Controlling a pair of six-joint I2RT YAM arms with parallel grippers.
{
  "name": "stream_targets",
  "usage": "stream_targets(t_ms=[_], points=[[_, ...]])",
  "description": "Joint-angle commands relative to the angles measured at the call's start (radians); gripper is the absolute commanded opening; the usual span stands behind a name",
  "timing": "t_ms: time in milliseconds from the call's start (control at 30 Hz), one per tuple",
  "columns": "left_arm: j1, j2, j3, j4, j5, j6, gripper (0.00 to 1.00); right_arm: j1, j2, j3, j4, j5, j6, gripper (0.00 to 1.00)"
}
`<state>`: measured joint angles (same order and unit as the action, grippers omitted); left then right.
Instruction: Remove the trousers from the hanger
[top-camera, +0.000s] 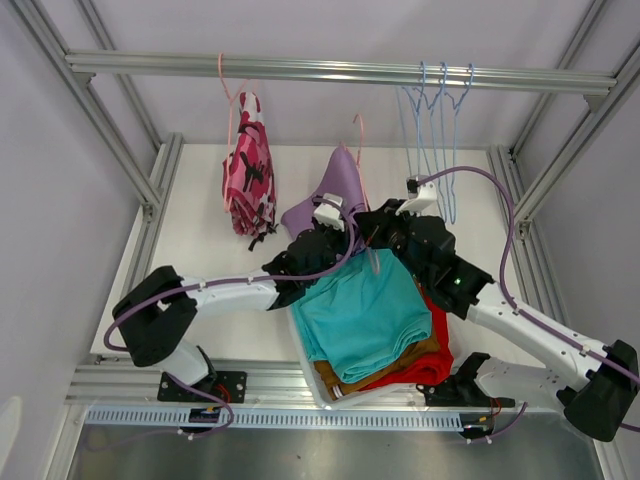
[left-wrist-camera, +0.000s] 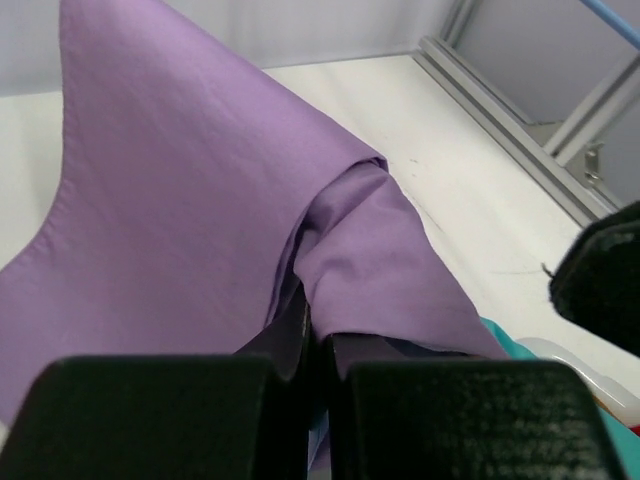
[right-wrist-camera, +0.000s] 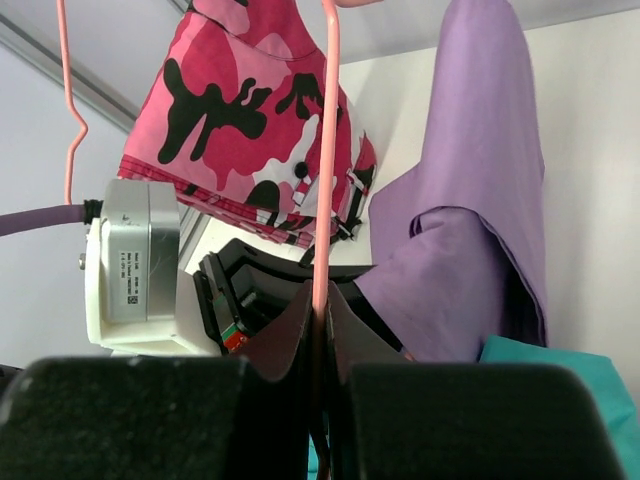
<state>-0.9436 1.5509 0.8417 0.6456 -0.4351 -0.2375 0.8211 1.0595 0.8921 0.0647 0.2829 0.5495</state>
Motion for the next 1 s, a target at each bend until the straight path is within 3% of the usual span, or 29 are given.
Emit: stream_targets(t_ms=[0,200,700,967], points=[[0.009,0.006,0.037,0.089,0.094,-0.062,0.01,0.001,-0.015,0.007,0.080,0.015,-0.006,0.00],[0.009,-0.054,0.036,0.046,0.176,-0.063,0.00,-0.005,0.008,0.004,0.090,0.025,-0.011,0.00],[-0.018,-0.432,0.160,-0.297,0.121,0.064,0.01,-0.033,0.071,-0.061,0.148,0.052,-0.002,0.00],[-0.020,-0.482,0.227,-0.385,0.102,0.110,0.01,-0.042,0.161,-0.042,0.210,0.035,-0.005,0.00]])
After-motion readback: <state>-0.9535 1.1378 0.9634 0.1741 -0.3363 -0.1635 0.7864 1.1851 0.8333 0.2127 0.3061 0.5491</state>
